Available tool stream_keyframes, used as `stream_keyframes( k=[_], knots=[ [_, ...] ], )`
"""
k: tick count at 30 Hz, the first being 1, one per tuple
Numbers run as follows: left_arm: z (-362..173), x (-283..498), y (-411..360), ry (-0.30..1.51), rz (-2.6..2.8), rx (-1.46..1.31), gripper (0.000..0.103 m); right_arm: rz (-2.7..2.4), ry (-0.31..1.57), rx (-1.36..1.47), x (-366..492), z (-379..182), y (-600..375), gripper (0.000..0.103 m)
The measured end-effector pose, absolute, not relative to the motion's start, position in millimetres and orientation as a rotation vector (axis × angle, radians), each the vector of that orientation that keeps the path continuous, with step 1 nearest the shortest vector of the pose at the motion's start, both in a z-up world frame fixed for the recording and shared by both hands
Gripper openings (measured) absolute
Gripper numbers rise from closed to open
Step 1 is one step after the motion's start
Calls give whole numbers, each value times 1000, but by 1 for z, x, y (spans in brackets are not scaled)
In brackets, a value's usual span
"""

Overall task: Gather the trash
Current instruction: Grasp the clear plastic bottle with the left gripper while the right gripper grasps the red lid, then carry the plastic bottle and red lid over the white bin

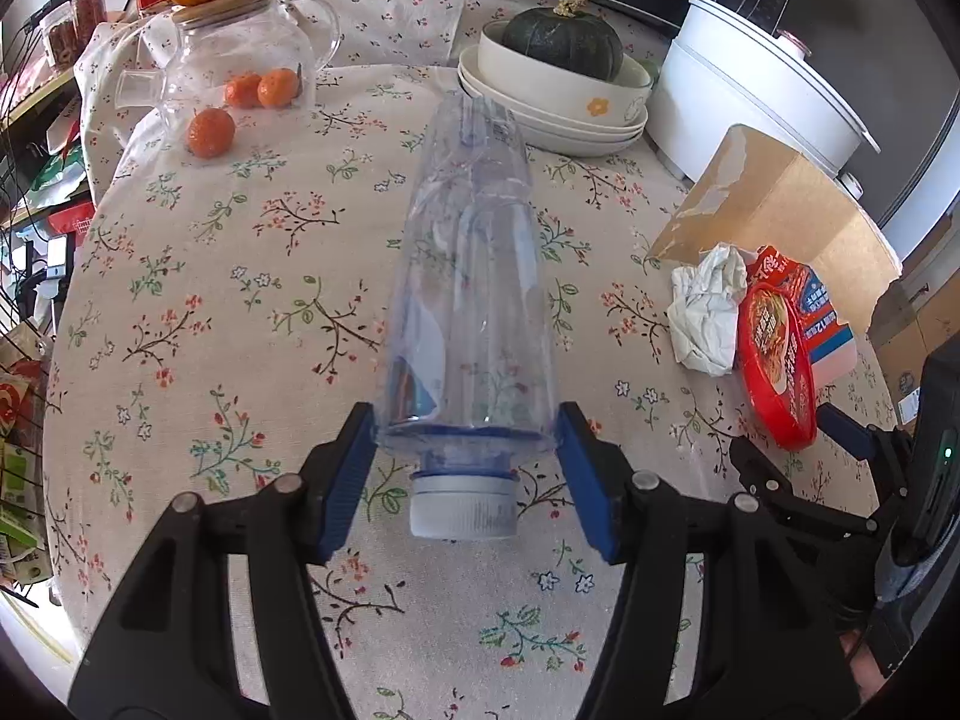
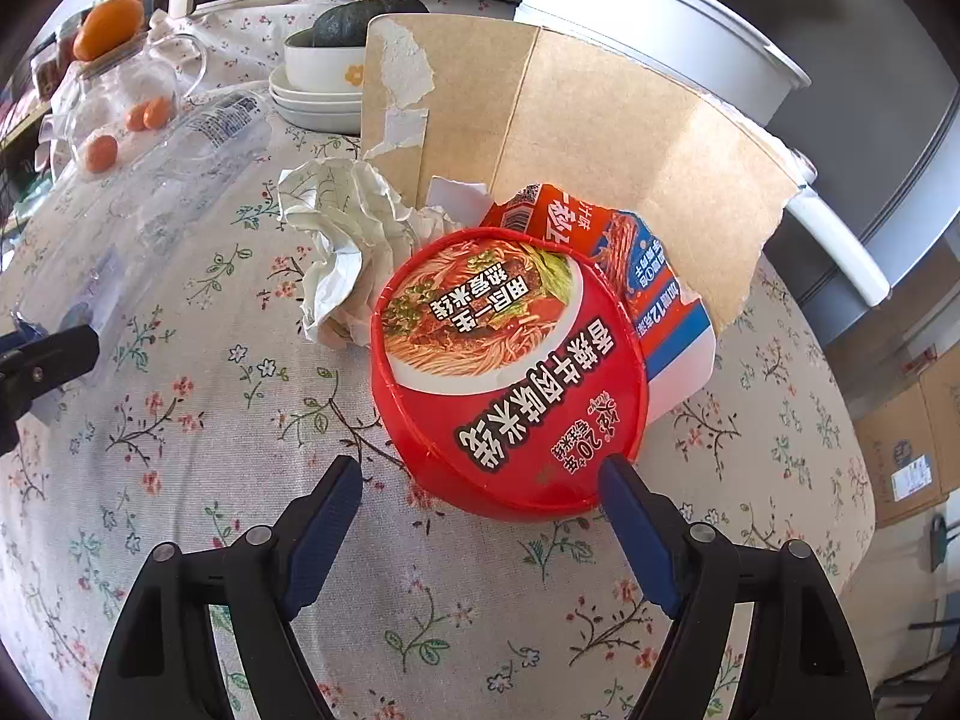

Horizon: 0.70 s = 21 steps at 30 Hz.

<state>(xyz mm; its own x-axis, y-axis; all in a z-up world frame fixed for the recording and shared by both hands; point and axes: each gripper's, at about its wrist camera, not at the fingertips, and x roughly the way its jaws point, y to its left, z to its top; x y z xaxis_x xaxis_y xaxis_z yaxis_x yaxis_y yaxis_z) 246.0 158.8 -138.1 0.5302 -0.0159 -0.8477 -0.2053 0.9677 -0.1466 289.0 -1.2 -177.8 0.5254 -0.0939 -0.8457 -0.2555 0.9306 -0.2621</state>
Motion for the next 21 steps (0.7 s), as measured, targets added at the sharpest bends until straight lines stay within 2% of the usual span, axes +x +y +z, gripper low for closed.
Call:
stream_keyframes(
  k=[1, 6, 9, 15, 21],
  knots=[
    [-136, 245, 161, 1003, 115, -245, 62, 97, 1007, -401, 289, -180, 3, 76],
    [-118, 237, 166, 950, 114, -268, 62, 100, 958, -494, 283, -179, 15, 43],
    [-104, 231, 165, 906, 113, -266, 62, 107, 901, -513, 277, -164, 14, 31],
    [-77, 219, 157, 817, 108, -213, 61, 151, 861, -395, 264, -127, -2, 17],
    [-51, 203, 152, 725, 92, -191, 61, 218, 879, -174, 258, -90, -40, 17]
  ],
)
